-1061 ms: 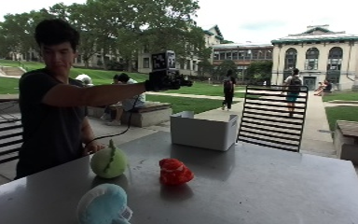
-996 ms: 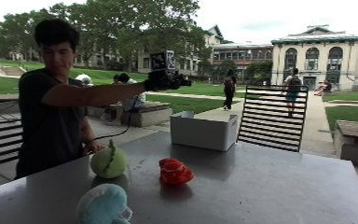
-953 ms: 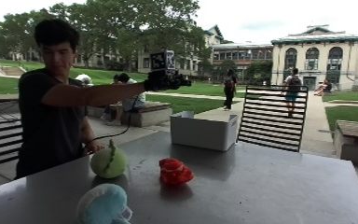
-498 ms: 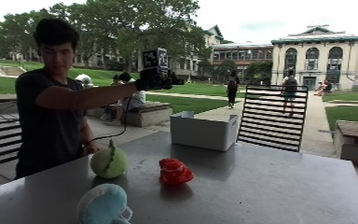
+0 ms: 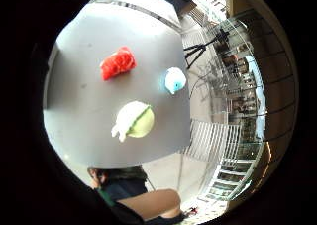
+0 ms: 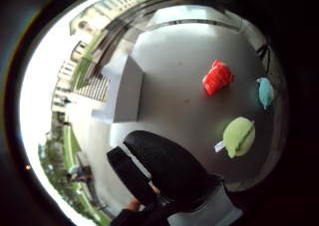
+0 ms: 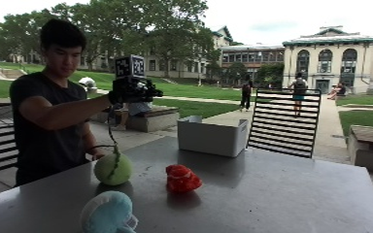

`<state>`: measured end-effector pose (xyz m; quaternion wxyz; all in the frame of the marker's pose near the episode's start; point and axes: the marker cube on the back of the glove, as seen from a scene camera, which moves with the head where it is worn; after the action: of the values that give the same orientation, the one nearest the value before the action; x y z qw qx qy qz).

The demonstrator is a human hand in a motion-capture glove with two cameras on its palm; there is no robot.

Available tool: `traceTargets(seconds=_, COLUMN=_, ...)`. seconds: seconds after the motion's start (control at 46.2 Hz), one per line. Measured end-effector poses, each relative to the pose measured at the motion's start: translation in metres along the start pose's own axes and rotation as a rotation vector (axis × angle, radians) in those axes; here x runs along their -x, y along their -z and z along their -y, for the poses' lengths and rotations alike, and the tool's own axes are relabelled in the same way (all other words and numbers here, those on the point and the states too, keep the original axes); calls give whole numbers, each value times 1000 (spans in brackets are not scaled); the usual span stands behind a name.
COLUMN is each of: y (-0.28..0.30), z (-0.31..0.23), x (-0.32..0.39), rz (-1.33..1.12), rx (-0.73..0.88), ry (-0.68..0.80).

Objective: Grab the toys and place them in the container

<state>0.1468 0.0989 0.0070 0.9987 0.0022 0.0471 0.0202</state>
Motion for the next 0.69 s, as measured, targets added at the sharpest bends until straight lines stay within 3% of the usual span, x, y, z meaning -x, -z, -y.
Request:
traceTargets(seconds=0.195, y=-39, z=-17, x=-54, rz=13, rx=-10, ry=-33)
traceTargets(seconds=0.693, y=-150, z=-63, x=-91, rz=72, rx=116, ry=-106)
